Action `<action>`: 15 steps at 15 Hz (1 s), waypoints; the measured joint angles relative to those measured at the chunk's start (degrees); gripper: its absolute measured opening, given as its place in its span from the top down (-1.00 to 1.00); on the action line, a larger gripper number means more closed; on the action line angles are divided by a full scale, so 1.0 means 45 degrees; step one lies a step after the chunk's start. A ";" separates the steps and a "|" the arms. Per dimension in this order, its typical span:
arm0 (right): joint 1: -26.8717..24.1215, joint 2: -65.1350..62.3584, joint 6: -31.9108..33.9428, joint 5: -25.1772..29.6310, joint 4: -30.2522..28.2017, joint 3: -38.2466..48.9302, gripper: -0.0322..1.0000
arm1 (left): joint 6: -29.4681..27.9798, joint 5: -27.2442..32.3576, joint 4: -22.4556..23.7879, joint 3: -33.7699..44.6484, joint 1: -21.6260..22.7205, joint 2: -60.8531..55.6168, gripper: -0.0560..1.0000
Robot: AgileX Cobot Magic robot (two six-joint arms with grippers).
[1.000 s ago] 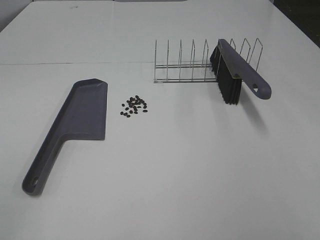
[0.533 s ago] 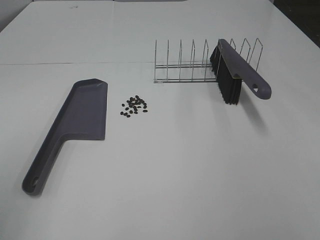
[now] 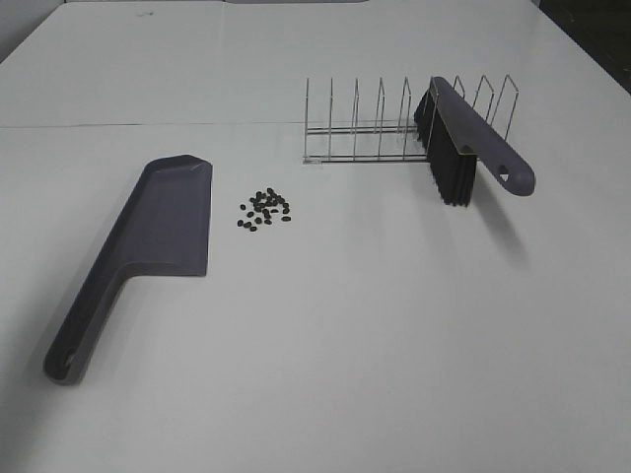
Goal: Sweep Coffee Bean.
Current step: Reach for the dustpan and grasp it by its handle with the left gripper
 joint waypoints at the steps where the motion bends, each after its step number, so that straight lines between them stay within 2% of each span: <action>1: 0.0000 0.0000 0.0000 0.0000 0.0013 0.0000 -0.32 | 0.0344 0.0051 -0.0204 -0.0637 -0.0127 0.1248 -0.36; 3: 0.0000 0.0000 0.0000 0.0000 0.0013 0.0000 -0.32 | 0.0688 0.0713 -0.0395 -0.2075 -0.0509 0.3450 -0.41; 4: 0.0000 0.0000 0.0000 0.0000 0.0013 0.0000 -0.32 | 0.0611 0.1668 -0.0446 -0.2928 -0.0573 0.4915 -0.48; 7: 0.0000 0.0000 0.0000 0.0000 0.0013 0.0025 -0.32 | 0.0293 0.3183 -0.0509 -0.4049 -0.0586 0.7194 -0.54; 12: 0.0000 0.0000 0.0000 0.0000 0.0013 0.0025 -0.32 | 0.0229 0.3438 -0.0713 -0.4138 -0.0611 0.9218 -0.54; 14: 0.0000 0.0000 0.0000 0.0000 0.0013 0.0025 -0.32 | 0.0216 0.3056 -0.0700 -0.4138 -0.0917 0.9702 -0.54; 15: 0.0000 0.0000 0.0000 0.0000 0.0013 0.0025 -0.32 | -0.0153 0.2483 -0.0560 -0.4138 -0.1388 1.0071 -0.54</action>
